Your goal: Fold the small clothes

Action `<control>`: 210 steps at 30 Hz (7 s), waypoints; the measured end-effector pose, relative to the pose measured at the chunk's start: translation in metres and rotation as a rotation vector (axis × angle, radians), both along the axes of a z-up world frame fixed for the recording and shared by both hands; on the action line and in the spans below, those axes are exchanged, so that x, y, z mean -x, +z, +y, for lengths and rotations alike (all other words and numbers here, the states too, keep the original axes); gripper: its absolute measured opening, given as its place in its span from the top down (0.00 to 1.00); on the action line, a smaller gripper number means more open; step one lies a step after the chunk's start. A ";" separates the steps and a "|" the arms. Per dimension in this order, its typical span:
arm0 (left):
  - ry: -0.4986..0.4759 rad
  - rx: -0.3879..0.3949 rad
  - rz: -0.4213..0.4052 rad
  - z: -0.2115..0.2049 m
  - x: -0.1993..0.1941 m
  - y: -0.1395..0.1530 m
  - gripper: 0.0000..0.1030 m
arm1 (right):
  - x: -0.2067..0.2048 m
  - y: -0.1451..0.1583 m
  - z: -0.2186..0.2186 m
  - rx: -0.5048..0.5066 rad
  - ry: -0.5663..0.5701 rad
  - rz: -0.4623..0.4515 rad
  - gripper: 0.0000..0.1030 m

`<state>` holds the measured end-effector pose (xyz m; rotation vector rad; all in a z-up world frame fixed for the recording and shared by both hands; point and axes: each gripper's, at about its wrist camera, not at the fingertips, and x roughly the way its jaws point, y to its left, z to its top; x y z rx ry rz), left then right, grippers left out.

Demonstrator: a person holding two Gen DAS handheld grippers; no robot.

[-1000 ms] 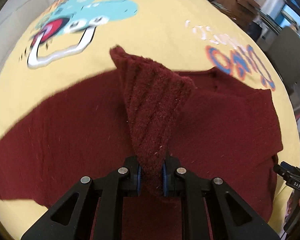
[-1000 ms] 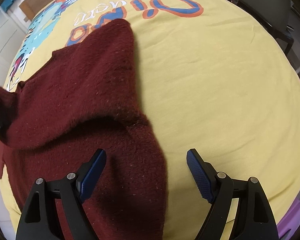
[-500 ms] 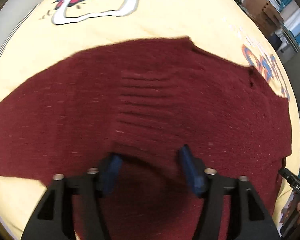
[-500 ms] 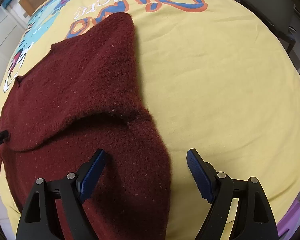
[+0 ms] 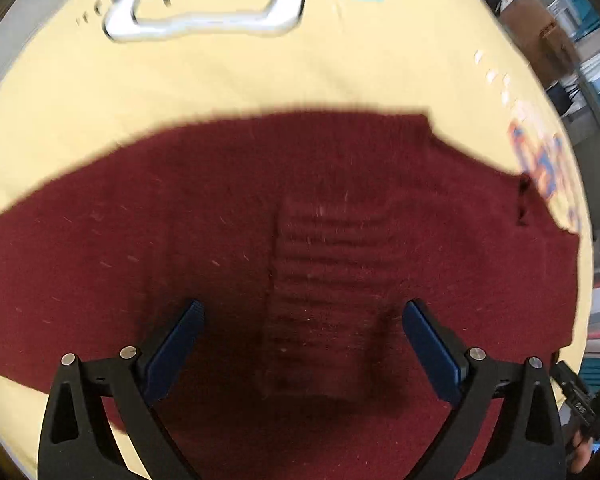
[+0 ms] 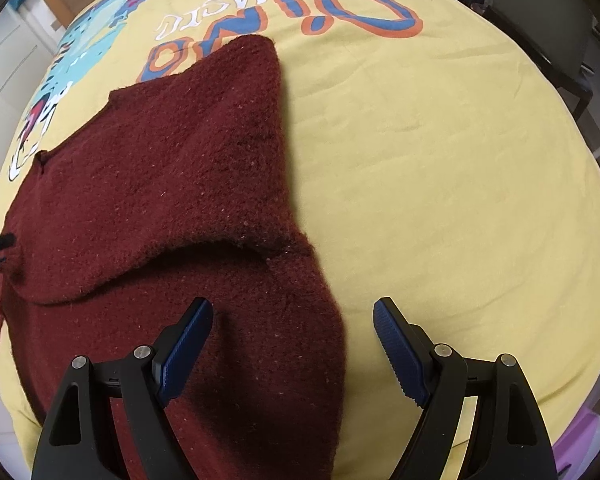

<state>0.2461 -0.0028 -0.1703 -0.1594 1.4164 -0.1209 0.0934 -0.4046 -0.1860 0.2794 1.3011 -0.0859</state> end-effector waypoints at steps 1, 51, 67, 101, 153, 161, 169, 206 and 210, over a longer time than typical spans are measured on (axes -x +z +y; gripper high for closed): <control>0.000 -0.018 0.012 -0.002 0.001 -0.007 0.07 | -0.001 0.001 -0.001 0.004 0.001 0.001 0.19; -0.083 -0.083 -0.205 0.012 0.055 0.004 0.79 | -0.101 -0.015 0.006 0.012 0.019 -0.001 0.81; -0.102 -0.074 -0.342 -0.018 0.068 0.069 0.01 | -0.070 0.086 0.080 0.083 0.134 -0.305 0.10; -0.093 -0.141 -0.273 -0.008 0.077 -0.025 0.01 | -0.053 -0.031 0.103 0.141 0.121 -0.250 0.01; 1.010 0.023 -0.158 0.410 0.179 -0.001 0.03 | 0.031 0.047 0.127 0.184 0.138 -0.162 0.01; 0.892 0.048 -0.204 0.411 0.157 0.007 0.87 | 0.025 0.044 0.127 0.178 0.144 -0.164 0.01; 0.702 -0.021 -0.294 0.354 0.145 0.055 0.88 | 0.023 0.049 0.118 0.179 0.130 -0.187 0.01; -0.097 0.140 -0.346 -0.103 0.068 0.106 0.88 | -0.003 0.077 0.051 0.131 0.076 -0.255 0.01; -0.134 0.076 -0.287 -0.119 0.067 0.068 0.88 | -0.003 0.066 0.049 0.127 0.074 -0.226 0.01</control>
